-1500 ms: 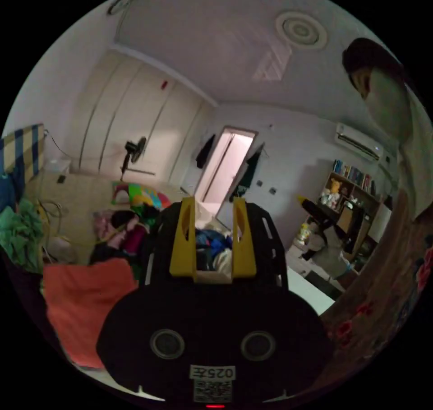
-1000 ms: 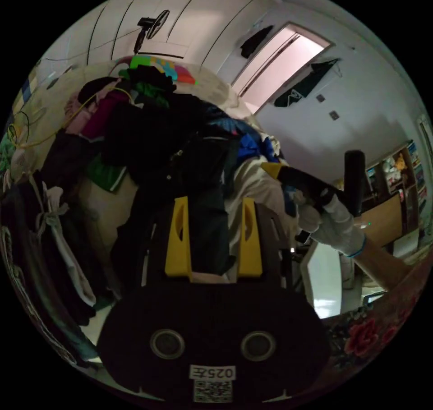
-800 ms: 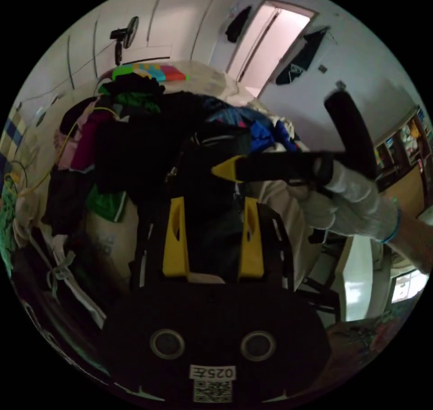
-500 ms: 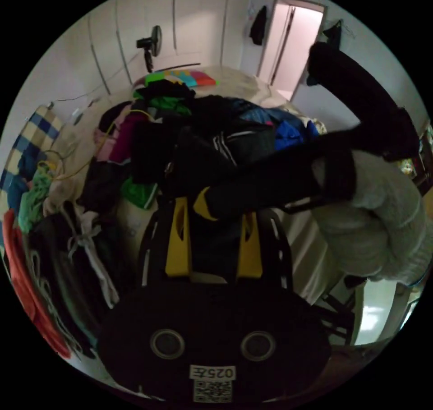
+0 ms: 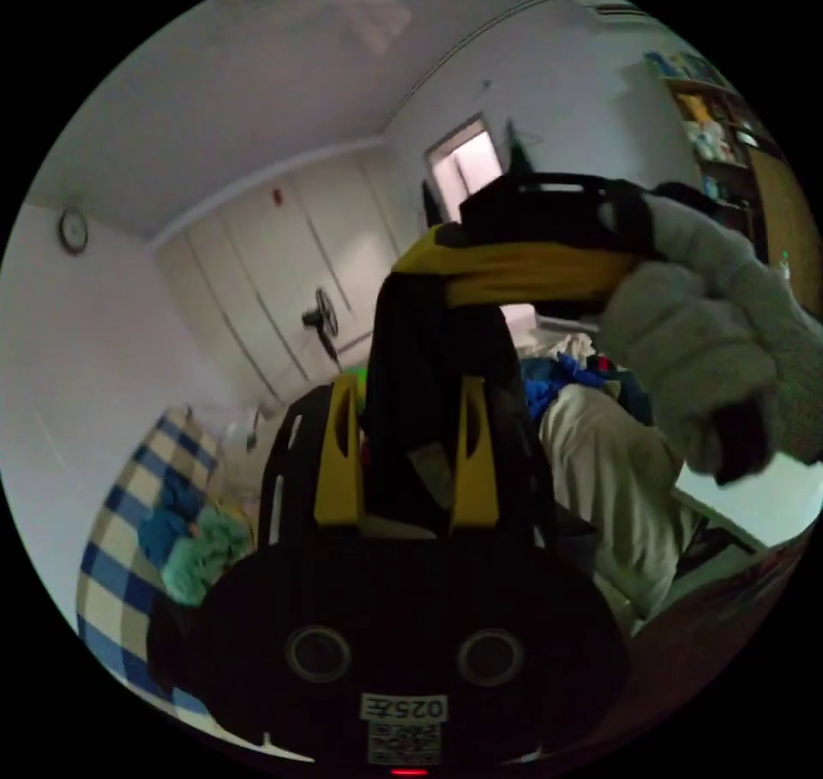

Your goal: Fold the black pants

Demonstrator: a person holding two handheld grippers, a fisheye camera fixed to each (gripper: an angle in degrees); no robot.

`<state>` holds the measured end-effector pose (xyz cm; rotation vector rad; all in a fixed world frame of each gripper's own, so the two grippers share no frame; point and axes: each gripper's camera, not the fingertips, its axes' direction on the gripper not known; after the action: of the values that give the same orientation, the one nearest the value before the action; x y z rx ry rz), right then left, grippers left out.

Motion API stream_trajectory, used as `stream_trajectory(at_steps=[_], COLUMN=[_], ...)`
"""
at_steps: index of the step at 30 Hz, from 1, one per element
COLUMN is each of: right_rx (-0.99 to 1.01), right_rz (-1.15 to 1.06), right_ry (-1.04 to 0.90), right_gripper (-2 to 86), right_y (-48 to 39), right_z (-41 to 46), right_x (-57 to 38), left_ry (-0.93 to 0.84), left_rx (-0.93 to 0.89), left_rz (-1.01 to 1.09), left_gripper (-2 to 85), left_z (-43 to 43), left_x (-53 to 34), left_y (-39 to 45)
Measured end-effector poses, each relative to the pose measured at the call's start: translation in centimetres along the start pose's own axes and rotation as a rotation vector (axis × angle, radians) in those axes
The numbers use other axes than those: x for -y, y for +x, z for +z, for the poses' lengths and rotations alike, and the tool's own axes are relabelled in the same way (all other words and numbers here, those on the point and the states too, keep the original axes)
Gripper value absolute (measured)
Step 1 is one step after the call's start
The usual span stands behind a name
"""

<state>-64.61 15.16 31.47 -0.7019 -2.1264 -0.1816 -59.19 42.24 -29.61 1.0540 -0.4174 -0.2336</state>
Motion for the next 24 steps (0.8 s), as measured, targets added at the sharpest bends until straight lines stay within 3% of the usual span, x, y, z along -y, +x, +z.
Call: stream_trajectory(at_steps=[5, 8, 14, 19, 21, 24], right_rx=[0.143, 0.132, -0.004, -0.130, -0.229, -0.418], right_rz=[-0.233, -0.391, -0.717, -0.907, -0.906, -0.718], right_ry=[0.365, 0.545, 0.709, 0.733, 0.769, 0.725], right_gripper=[-0.9, -0.9, -0.9, -0.8, -0.8, -0.8], right_y=[-13.8, -22.3, -39.2, -49.4, -51.9, -53.0], right_z=[-11.5, -18.0, -27.9, -34.5, -37.9, -44.4], right_x=[-0.5, -1.9, -8.1, -16.6, -20.7, -26.2], left_ry=[0.429, 0.537, 0.506, 0.450, 0.456, 0.416], left_rx=[-0.108, -0.215, -0.612, -0.785, -0.797, -0.710], left_rz=[0.017, -0.033, -0.104, -0.193, -0.226, -0.153], left_gripper=[13.0, 11.9, 13.0, 9.8, 6.0, 2.9], left_z=[-10.2, -13.1, -11.7, -9.8, -9.8, -9.6], left_x=[-0.7, -2.4, -6.8, -7.8, -8.9, -11.5], left_y=[-1.6, -2.6, -1.1, 4.3, 6.6, 12.2])
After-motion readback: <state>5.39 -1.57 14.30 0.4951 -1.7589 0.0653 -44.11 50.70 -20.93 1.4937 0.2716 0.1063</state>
